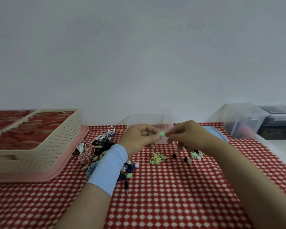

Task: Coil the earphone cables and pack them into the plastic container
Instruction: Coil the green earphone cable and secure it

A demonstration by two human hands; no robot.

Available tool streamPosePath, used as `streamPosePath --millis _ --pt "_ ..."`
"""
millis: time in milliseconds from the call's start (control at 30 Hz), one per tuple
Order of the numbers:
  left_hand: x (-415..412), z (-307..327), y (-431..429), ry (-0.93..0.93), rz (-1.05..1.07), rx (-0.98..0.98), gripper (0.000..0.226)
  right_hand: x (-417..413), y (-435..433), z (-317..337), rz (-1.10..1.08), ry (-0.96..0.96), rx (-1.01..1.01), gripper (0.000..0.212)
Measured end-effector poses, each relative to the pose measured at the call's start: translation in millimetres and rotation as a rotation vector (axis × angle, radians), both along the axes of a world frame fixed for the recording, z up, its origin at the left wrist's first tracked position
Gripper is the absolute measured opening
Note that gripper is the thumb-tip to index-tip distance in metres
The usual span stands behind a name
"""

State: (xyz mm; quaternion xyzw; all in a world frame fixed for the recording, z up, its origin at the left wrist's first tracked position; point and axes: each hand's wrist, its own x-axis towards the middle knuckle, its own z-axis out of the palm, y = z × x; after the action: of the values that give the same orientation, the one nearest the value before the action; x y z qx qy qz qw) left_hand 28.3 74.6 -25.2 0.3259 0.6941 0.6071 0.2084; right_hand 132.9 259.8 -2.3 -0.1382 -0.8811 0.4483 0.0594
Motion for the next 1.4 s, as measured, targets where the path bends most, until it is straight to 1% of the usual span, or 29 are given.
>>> streamPosePath --millis 33,67,133,200,267,400,500,567,667,733,800,900,933,967,1033,1067,1133,1267,1333,1400 --pt "-0.8 1.1 -1.3 0.017 0.001 -0.01 0.018 -1.7 -2.3 -2.2 0.035 -0.04 0.117 0.013" --pt "-1.5 2.2 -2.4 0.026 -0.009 -0.014 0.022 -3.0 -5.8 -4.3 0.087 -0.091 0.19 0.017" --pt "-0.2 5.6 -4.4 0.024 -0.041 -0.024 0.031 -4.9 -15.3 -10.4 0.181 -0.193 0.268 0.027" --pt "2.1 8.9 -6.0 0.018 -0.06 -0.048 0.028 -7.9 -24.8 -16.6 0.203 -0.206 0.4 0.034" --pt "2.5 10.8 -8.2 0.013 -0.064 -0.057 0.025 -10.2 -31.4 -20.4 0.178 -0.172 0.467 0.03" --pt "-0.6 12.3 -12.6 0.007 -0.027 -0.094 0.024 -10.8 -29.2 -22.7 0.166 -0.186 0.452 0.016" --pt "-1.7 12.7 -13.7 0.061 -0.007 -0.176 0.02 -9.1 -19.5 -18.9 0.159 -0.166 0.421 0.007" --pt "-3.7 9.2 -12.9 0.129 -0.007 -0.279 0.021 -8.5 -14.1 -16.3 0.159 -0.159 0.426 0.006" --pt "-3.6 3.7 -10.3 0.185 -0.022 -0.421 0.022 -7.2 -10.0 -15.1 0.182 -0.167 0.444 0.013" --pt "-4.0 1.7 -8.0 0.299 -0.04 -0.558 0.021 -5.6 -8.7 -14.5 0.189 -0.174 0.435 0.014" --pt "-3.2 2.6 -6.8 0.391 -0.084 -0.681 0.026 -4.6 -7.0 -12.1 0.175 -0.158 0.402 0.013" --pt "0.4 10.6 -5.5 0.436 -0.182 -0.787 0.046 -2.7 -5.4 -5.7 0.152 -0.14 0.326 0.002" --pt "2.5 14.6 -4.4 0.472 -0.192 -0.821 0.049 -1.8 -4.7 -3.8 0.157 -0.139 0.305 0.003" --pt "4.3 18.5 -2.9 0.512 -0.18 -0.832 0.048 -0.5 -4.0 -2.0 0.165 -0.137 0.278 0.003" --pt "9.5 24.1 2.0 0.526 -0.14 -0.751 0.042 2.6 -3.2 1.3 0.171 -0.124 0.214 0.005" --pt "11.9 25.1 5.0 0.494 -0.126 -0.678 0.041 3.3 -2.8 2.7 0.166 -0.113 0.184 0.005" --pt "17.6 22.7 10.9 0.419 -0.102 -0.571 0.031 3.6 -1.6 3.8 0.142 -0.09 0.144 0.005" --pt "20.5 5.1 19.5 0.404 0.004 -0.501 0.023 2.7 -1.8 2.8 0.095 -0.056 0.083 0.006" --pt "19.1 -0.2 21.9 0.402 0.046 -0.449 0.015 4.4 2.7 5.1 0.074 -0.057 0.096 0.01" --pt "17.9 -1.2 22.5 0.367 0.045 -0.425 0.007 8.7 13.2 11.3 0.061 -0.07 0.17 0.009"
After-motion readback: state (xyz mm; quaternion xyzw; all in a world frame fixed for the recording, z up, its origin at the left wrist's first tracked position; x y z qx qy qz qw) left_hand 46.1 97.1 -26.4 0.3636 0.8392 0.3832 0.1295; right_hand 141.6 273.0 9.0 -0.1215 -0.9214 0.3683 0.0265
